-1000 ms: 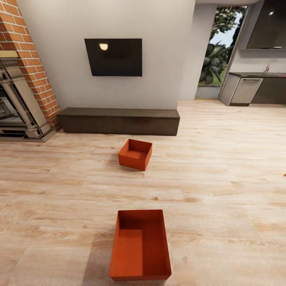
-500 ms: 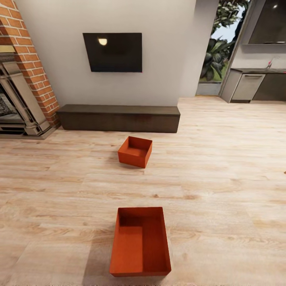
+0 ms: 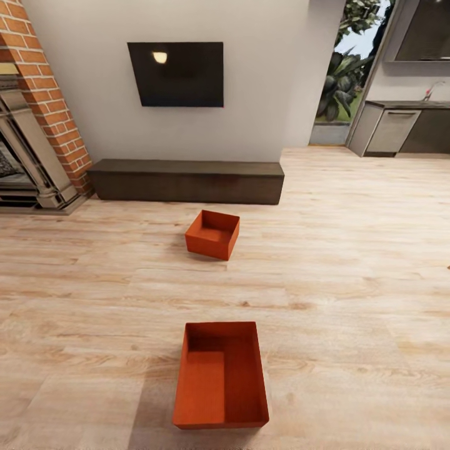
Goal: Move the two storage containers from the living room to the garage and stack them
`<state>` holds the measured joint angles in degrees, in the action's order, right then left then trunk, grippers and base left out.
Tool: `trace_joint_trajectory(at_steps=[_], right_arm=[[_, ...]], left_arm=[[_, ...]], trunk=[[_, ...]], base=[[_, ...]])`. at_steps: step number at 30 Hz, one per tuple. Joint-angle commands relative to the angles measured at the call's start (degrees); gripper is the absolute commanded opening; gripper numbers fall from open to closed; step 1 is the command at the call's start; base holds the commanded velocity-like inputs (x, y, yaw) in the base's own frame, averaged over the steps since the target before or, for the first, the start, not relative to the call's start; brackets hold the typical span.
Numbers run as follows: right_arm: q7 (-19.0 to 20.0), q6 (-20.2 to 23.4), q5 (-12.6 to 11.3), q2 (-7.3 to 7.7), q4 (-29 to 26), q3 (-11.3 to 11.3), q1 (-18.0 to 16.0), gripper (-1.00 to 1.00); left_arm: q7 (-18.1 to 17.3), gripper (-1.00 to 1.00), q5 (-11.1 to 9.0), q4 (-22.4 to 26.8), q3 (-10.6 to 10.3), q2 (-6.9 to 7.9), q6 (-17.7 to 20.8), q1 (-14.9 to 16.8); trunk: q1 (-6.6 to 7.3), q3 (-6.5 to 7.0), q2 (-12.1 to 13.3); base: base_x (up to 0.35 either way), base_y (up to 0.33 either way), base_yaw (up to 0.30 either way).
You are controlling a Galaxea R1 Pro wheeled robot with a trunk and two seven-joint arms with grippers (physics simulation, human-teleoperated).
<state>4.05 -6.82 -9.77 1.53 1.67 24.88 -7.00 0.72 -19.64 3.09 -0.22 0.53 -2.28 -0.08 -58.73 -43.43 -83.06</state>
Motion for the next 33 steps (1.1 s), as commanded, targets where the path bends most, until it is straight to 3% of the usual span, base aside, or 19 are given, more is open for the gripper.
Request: trace_joint_trajectory(at_steps=[1,12,23,33], right_arm=[[0.29,-0.36,-0.61,0.01,0.18,0.37,-0.05,1.0],[0.15,-0.36,-0.64,-0.02,0.18,0.29,-0.07,1.0],[-0.32,-0.55,-0.55,-0.02,0.09,0.28,-0.12,1.0],[-0.22,-0.64,-0.6,0.13,0.09,0.26,-0.12,1.0]], left_arm=[[0.07,1.0,-0.22,0.03,-0.05,0.0,-0.1,-0.01],[0.07,1.0,-0.35,-0.04,-0.18,-0.19,-0.1,-0.01],[0.07,1.0,-0.56,-0.01,0.15,-0.07,-0.1,-0.01],[0.07,1.0,-0.49,-0.01,0.21,-0.09,-0.1,-0.01]], trunk=[[0.0,-0.13,-0.02],[0.0,-1.11,-0.02],[0.0,-1.17,-0.02],[0.0,-1.17,-0.02]], base=[[0.0,0.0,0.0],[0.0,0.0,0.0],[0.0,0.004,0.0],[0.0,0.149,0.0]])
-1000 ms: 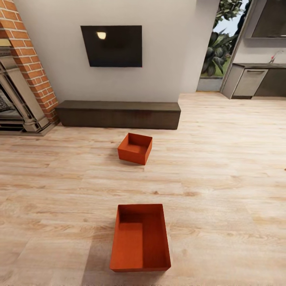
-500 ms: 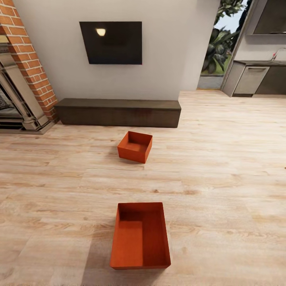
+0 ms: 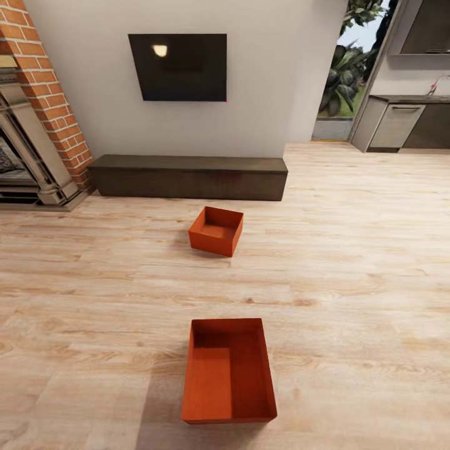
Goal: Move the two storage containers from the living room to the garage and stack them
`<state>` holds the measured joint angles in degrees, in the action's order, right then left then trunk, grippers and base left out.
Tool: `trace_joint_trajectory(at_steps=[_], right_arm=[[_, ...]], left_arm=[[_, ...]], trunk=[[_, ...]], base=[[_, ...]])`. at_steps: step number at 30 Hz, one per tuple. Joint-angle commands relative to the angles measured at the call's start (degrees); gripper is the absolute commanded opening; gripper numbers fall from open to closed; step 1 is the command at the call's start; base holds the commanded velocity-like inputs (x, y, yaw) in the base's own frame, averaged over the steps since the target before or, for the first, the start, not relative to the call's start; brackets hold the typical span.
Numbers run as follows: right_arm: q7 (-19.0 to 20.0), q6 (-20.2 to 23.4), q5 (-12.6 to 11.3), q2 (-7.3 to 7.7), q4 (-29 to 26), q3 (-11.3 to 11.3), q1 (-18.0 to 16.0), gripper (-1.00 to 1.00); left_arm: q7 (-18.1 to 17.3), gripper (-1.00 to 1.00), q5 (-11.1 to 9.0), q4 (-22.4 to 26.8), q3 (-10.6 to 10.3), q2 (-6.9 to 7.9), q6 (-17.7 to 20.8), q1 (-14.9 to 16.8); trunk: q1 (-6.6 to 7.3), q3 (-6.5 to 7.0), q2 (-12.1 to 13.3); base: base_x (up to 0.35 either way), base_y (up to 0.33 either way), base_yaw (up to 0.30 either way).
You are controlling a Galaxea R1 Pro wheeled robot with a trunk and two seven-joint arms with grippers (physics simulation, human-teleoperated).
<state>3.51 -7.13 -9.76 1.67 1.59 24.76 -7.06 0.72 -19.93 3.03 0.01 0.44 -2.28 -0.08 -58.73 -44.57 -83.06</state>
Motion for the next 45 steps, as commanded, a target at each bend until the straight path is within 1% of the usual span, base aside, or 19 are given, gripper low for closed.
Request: trace_joint_trajectory(at_steps=[1,9,19,25,33,41,45], right_arm=[[0.3,-0.34,-0.61,0.0,0.17,0.37,-0.06,1.0],[0.2,-0.31,-0.64,-0.05,0.17,0.37,-0.05,1.0],[0.18,-0.09,-0.61,-0.08,0.17,0.37,-0.04,1.0],[0.16,-0.08,-0.61,-0.08,0.17,0.37,-0.05,1.0],[0.12,-0.06,-0.57,-0.05,0.17,0.39,-0.05,1.0],[0.11,0.0,-0.29,-0.16,0.17,0.64,-0.06,1.0],[0.11,-0.05,-0.33,-0.11,0.17,0.59,-0.06,1.0]], left_arm=[[0.07,1.0,-0.2,0.04,-0.04,0.0,-0.09,-0.01],[0.07,1.0,-0.2,0.04,-0.06,0.0,-0.09,-0.01],[0.07,1.0,-0.2,0.04,-0.1,0.0,-0.09,-0.01],[0.07,1.0,-0.2,0.04,-0.1,0.0,-0.09,-0.01],[0.07,1.0,-0.25,0.04,-0.01,0.02,-0.09,-0.01],[0.08,1.0,-0.28,0.04,-0.07,0.08,-0.11,-0.01],[0.08,1.0,-0.27,0.04,-0.06,0.08,-0.1,-0.01]], trunk=[[0.0,-0.03,-0.02],[0.0,-0.03,-0.02],[0.0,-0.03,-0.02],[0.0,-0.03,-0.02],[0.0,-0.03,-0.02],[0.0,-0.03,-0.02],[0.0,-0.03,-0.02]], base=[[0.0,0.026,0.0],[0.0,0.007,-0.006],[0.0,0.0,-0.07],[0.0,-0.007,-0.002],[0.0,-0.13,0.0],[0.0,-0.013,0.001],[0.0,-0.001,0.119]])
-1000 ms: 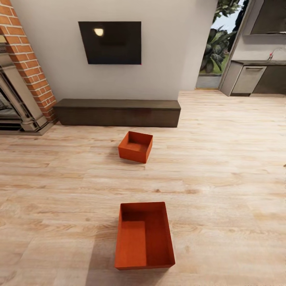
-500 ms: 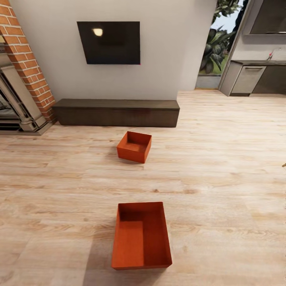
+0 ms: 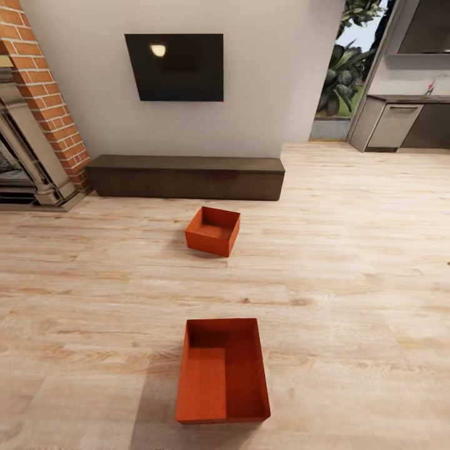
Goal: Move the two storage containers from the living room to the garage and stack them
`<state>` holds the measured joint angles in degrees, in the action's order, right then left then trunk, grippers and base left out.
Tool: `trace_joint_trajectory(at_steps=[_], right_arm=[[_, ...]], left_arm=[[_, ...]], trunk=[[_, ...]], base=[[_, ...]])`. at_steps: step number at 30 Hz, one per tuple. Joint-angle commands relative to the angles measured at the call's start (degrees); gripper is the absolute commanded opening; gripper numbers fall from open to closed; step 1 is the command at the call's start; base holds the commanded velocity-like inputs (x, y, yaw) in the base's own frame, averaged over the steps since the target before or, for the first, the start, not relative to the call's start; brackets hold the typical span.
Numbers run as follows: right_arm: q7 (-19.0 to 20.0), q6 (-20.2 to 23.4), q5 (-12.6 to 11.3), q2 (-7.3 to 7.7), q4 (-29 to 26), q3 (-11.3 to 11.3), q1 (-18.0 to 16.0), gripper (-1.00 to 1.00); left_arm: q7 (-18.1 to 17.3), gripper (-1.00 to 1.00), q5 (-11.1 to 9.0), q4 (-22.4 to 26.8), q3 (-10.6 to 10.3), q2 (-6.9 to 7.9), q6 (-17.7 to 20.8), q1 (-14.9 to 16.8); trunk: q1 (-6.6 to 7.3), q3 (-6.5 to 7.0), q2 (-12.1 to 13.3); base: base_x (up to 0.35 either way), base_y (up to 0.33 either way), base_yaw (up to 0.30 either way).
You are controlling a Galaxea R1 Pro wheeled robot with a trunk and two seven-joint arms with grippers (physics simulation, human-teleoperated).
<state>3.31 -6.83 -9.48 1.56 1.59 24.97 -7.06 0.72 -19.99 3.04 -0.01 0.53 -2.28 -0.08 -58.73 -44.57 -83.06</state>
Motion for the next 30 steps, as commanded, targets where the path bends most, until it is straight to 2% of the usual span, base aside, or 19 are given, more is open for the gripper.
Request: trace_joint_trajectory(at_steps=[1,26,30], right_arm=[[0.33,-0.35,-0.61,0.02,0.17,0.37,-0.06,1.0],[0.34,-0.33,-0.54,0.01,0.17,0.58,-0.06,1.0],[0.1,-0.3,-0.47,-0.11,-0.92,0.56,-0.12,1.0]], left_arm=[[0.07,1.0,-0.21,0.04,0.0,0.0,-0.1,-0.01],[0.18,1.0,0.04,0.12,-0.26,0.01,-0.09,-0.01],[0.61,1.0,0.22,3.38,-0.4,0.83,0.06,-0.01]], trunk=[[0.0,-0.03,-0.02],[0.0,-0.03,-0.02],[0.0,-0.03,-0.02]], base=[[0.0,0.0,0.088],[0.0,0.0,0.006],[0.0,0.0,0.0]])
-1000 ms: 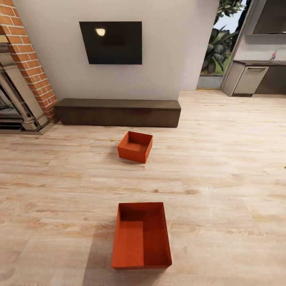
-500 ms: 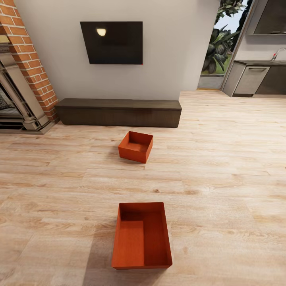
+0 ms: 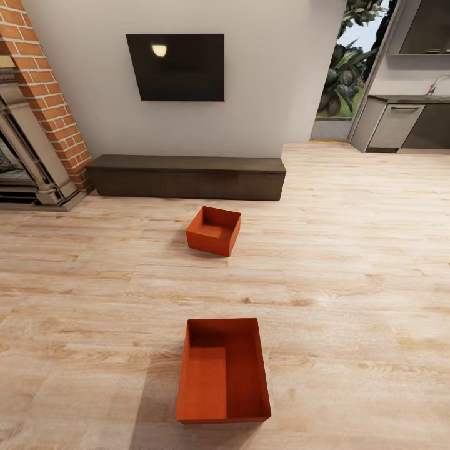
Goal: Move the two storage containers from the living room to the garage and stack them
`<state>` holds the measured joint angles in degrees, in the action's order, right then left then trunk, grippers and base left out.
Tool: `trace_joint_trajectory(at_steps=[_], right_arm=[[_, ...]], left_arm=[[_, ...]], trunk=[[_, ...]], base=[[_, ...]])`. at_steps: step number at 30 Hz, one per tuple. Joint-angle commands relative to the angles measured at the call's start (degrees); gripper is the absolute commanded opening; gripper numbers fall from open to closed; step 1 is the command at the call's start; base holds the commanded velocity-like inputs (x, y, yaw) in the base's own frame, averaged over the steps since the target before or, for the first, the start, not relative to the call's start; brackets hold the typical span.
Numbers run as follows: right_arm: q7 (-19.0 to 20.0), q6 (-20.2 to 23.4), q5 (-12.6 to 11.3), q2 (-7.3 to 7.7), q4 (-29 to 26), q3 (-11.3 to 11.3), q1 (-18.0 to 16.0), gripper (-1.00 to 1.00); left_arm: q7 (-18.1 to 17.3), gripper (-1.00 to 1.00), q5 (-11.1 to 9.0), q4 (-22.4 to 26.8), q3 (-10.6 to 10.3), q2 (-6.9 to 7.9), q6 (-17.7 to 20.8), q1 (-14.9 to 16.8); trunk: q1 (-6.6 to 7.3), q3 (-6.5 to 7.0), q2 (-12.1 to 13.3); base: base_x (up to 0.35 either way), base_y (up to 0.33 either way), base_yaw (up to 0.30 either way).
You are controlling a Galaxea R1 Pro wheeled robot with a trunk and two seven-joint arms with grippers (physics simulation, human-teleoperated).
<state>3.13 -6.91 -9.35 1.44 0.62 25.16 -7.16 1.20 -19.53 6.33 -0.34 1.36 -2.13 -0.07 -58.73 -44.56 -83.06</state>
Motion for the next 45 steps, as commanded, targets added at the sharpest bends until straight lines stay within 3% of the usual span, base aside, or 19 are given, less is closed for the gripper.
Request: trace_joint_trajectory(at_steps=[1,4,7,8,10,11,14,15,16,17,19,20,21,22,24,27,30,45], right_arm=[[-0.21,-0.17,-0.71,-0.06,-2.03,0.24,-0.33,1.0],[-4.01,1.54,-0.92,-1.32,-11.1,0.0,-1.46,1.0],[-8.97,5.71,-0.97,-2.55,-18.44,-0.07,-3.1,1.0],[-12.24,9.47,-1.06,-4.47,-22.68,-0.09,-6.58,1.0],[-13.6,11.17,-1.17,-6.18,-23.79,-0.21,-10.2,1.0],[-14.52,12.23,-1.24,-7.7,-22.08,-1.78,-15.94,1.0],[-14.97,12.32,-1.6,-8.53,-15.85,-7.65,-24.88,1.0],[-14.99,12.24,-1.65,-8.52,-14.95,-8.71,-26.03,1.0],[-15.02,12.0,-1.71,-8.45,-13.52,-10.56,-27.69,1.0],[-15.06,10.93,-1.77,-8.33,-11.79,-12.92,-29.43,1.0],[-15.07,8.96,-1.64,-8.33,-10.78,-13.86,-30.14,1.0],[-15.08,8.08,-1.5,-8.32,-10.5,-13.94,-30.32,1.0],[-15.08,7.74,-1.44,-8.29,-10.41,-13.97,-30.38,1.0],[-15.06,7.2,-1.35,-8.24,-10.3,-14.01,-30.47,1.0],[-14.96,6.7,-1.23,-8.08,-10.18,-14.05,-30.55,1.0],[-14.84,6.83,-1.25,-7.87,-10.01,-14.14,-30.61,1.0],[-14.77,6.79,-1.36,-7.85,-7.61,-14.22,-30.63,1.0],[-14.47,6.5,-1.37,-7.84,-5.89,-14.36,-30.64,1.0]], left_arm=[[0.18,1.0,-0.28,1.94,-0.06,0.38,0.13,-0.02],[0.25,1.0,-0.55,16.32,0.14,3.3,3.48,-0.02],[0.68,1.0,-0.59,25.48,0.21,4.39,8.8,0.11],[1.93,1.0,-0.46,31.92,0.23,4.79,14.59,0.6],[3.34,1.0,-0.25,34.66,0.24,4.84,17.97,2.5],[4.87,1.0,-0.3,35.45,0.2,4.81,20.64,7.6],[5.74,1.0,-0.13,30.92,0.03,4.65,22.05,17.53],[5.79,1.0,-0.03,29.58,-0.05,4.52,22.14,19.47],[5.87,1.0,0.26,26.46,-0.16,4.07,22.28,23.4],[5.97,1.0,1.09,19.28,-0.33,2.27,22.0,30.2],[6.04,1.0,3.31,13.43,-0.46,-0.49,21.25,34.12],[6.06,1.0,5.46,11.55,-0.62,-1.66,20.52,35.12],[6.07,1.0,6.76,10.8,-0.69,-2.11,20.05,35.48],[6.08,1.0,9.62,9.7,-0.78,-2.76,18.96,35.99],[6.12,1.0,13.5,8.74,-0.65,-3.27,17.45,36.44],[6.16,1.0,17.12,8.1,-0.39,-3.55,15.8,36.84],[6.18,1.0,18.25,8.28,-0.29,-3.58,15.21,36.97],[6.18,1.0,18.47,8.96,-0.27,-3.67,15.16,36.98]], trunk=[[0.0,-0.04,-0.02],[0.0,-0.04,-0.02],[0.0,-0.04,-0.02],[0.0,-0.04,-0.02],[0.0,-0.04,-0.02],[0.0,-0.04,-0.02],[0.0,-0.04,-0.02],[0.0,-0.04,-0.02],[0.0,-0.04,-0.02],[0.0,-0.04,-0.02],[0.0,-0.04,-0.02],[0.0,-0.04,-0.02],[0.0,-0.04,-0.02],[0.0,-0.04,-0.02],[0.0,-0.04,-0.02],[0.0,-0.04,-0.02],[0.0,-0.11,-0.02],[0.0,-1.45,-0.02]], base=[[0.0,0.0,0.0],[0.0,0.0,0.0],[0.0,0.0,0.0],[0.0,0.0,0.0],[0.0,0.0,0.0],[0.0,0.0,0.0],[0.0,0.0,0.0],[0.0,0.0,0.0],[0.0,0.0,0.0],[0.0,0.0,0.0],[0.0,0.0,0.0],[0.0,0.0,0.0],[0.0,0.0,0.0],[0.0,0.0,0.0],[0.0,0.0,0.0],[0.0,0.0,0.0],[0.0,0.0,0.0],[0.0,0.0,0.005]])
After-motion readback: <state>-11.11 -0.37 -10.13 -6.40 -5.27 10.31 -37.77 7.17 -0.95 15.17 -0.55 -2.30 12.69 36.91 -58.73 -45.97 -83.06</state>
